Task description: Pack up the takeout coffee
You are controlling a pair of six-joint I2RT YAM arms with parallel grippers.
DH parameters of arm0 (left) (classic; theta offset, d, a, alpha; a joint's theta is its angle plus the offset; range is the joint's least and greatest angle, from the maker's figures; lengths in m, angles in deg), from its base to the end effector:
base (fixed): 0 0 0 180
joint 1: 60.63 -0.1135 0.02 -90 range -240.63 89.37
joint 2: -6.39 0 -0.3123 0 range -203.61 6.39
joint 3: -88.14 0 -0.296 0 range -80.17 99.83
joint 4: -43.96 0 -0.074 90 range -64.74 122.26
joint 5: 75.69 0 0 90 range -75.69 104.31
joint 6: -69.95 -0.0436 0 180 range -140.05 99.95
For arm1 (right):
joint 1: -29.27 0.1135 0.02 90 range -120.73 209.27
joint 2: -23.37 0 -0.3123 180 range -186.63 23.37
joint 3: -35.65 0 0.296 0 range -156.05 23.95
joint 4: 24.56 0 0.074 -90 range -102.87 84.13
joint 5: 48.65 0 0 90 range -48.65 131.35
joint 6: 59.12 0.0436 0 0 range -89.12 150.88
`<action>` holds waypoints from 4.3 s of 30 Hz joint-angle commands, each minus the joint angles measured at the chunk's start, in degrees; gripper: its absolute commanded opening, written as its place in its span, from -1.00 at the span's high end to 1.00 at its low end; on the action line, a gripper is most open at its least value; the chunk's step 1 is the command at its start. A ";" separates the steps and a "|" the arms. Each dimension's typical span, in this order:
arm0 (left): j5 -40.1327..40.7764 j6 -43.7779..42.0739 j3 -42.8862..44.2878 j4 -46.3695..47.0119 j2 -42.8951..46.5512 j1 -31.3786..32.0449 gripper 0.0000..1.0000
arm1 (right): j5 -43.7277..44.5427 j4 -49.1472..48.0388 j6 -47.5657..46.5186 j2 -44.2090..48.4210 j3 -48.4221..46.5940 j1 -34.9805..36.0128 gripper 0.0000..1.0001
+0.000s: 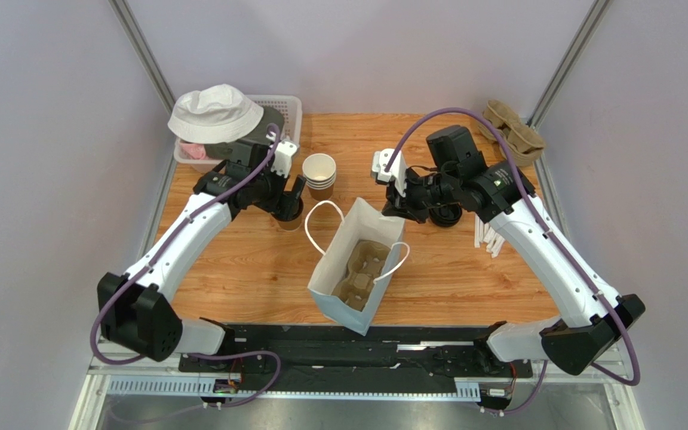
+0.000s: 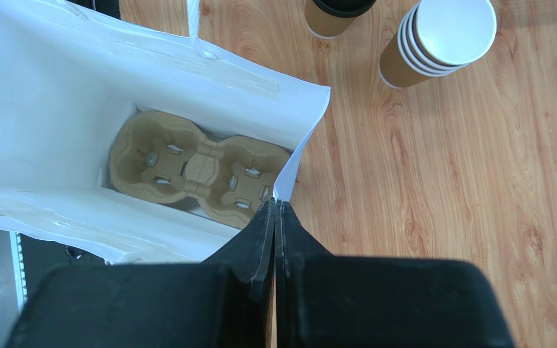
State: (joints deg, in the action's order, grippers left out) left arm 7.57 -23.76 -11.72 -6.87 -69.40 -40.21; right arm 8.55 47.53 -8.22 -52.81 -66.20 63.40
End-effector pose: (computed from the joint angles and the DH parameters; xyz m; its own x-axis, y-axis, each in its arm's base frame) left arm 0.2974 -0.1162 0.3536 -0.6508 0.3109 -0.6927 0.4653 0.8842 -0.0404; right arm 0.2255 0.1814 0.4648 0.0270 -0.6221 -0.7825 -0.9841 0.1210 -0.1302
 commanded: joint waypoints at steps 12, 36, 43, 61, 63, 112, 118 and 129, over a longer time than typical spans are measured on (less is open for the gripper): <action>4.02 -5.44 9.95 -1.99 -13.59 -0.65 -0.96 | -2.09 -8.36 -4.32 3.84 4.45 0.32 1.00; 3.84 -4.47 9.34 -2.08 -14.74 -1.44 -0.98 | -8.07 -18.74 -11.09 11.06 12.36 -0.03 1.00; 3.23 -4.12 10.39 -2.61 -16.50 -2.14 -0.98 | -7.46 -19.01 -9.78 10.09 13.07 -0.56 1.00; 1.73 -4.47 12.15 -2.53 -19.66 -2.14 -0.88 | -6.40 -19.09 -6.52 8.33 12.45 -2.14 1.00; 1.82 -4.38 11.89 -2.26 -19.75 -2.14 -0.91 | -6.32 -19.18 -6.26 8.42 12.45 -2.40 1.00; -0.90 -1.39 12.15 -2.97 -23.70 -5.13 -0.93 | -5.08 -18.57 -5.56 7.36 12.19 -2.49 1.00; -1.60 -1.04 12.32 -3.23 -24.58 -5.57 -0.93 | -5.00 -18.56 -5.56 7.19 12.19 -2.84 1.00; -1.26 -1.57 13.64 -5.07 -23.53 -5.75 -0.51 | -4.47 -18.48 -5.03 7.01 12.19 -3.54 1.00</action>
State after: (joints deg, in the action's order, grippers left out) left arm 5.69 -25.03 -0.60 -10.37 -92.96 -45.36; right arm 3.63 30.97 -14.38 -45.88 -52.91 60.23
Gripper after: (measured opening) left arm 0.890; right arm 0.005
